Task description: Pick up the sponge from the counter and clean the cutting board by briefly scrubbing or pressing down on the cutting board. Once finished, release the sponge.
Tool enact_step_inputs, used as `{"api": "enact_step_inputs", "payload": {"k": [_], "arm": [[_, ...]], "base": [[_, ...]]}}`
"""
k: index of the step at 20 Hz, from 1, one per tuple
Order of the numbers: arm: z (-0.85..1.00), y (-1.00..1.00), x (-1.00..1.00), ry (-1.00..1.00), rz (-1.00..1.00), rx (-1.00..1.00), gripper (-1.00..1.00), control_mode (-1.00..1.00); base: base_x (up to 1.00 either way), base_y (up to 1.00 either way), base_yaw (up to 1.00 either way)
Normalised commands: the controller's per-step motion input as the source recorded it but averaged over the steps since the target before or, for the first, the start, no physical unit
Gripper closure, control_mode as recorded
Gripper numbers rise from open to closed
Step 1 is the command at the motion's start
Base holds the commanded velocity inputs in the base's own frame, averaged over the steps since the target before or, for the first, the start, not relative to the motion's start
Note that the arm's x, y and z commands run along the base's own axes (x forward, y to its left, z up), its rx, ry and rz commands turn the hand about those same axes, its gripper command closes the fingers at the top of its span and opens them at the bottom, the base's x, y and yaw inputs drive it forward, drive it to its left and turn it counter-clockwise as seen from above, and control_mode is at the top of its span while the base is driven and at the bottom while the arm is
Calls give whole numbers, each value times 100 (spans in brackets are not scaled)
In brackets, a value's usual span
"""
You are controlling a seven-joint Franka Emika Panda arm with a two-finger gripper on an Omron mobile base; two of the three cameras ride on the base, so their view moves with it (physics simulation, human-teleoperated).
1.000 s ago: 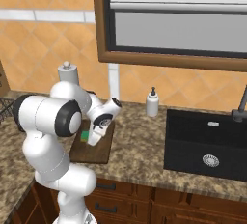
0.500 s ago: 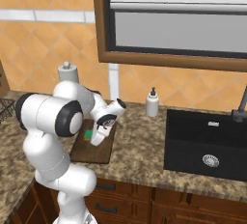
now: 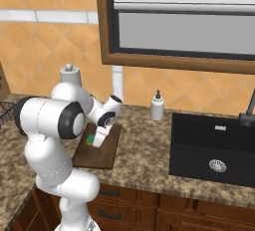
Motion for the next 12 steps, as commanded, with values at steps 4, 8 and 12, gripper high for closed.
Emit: {"api": "enact_step_inputs", "payload": {"k": [4,8,12], "arm": [[-82,10,-96,-55,-5,-43,100,-100],[-86,43,-100,-67,-7,-54,100,-100],[-37,-46,-89,-13,-1,-22,100,-100]], "base": [[0,0,0],[0,0,0],[0,0,0]]}}
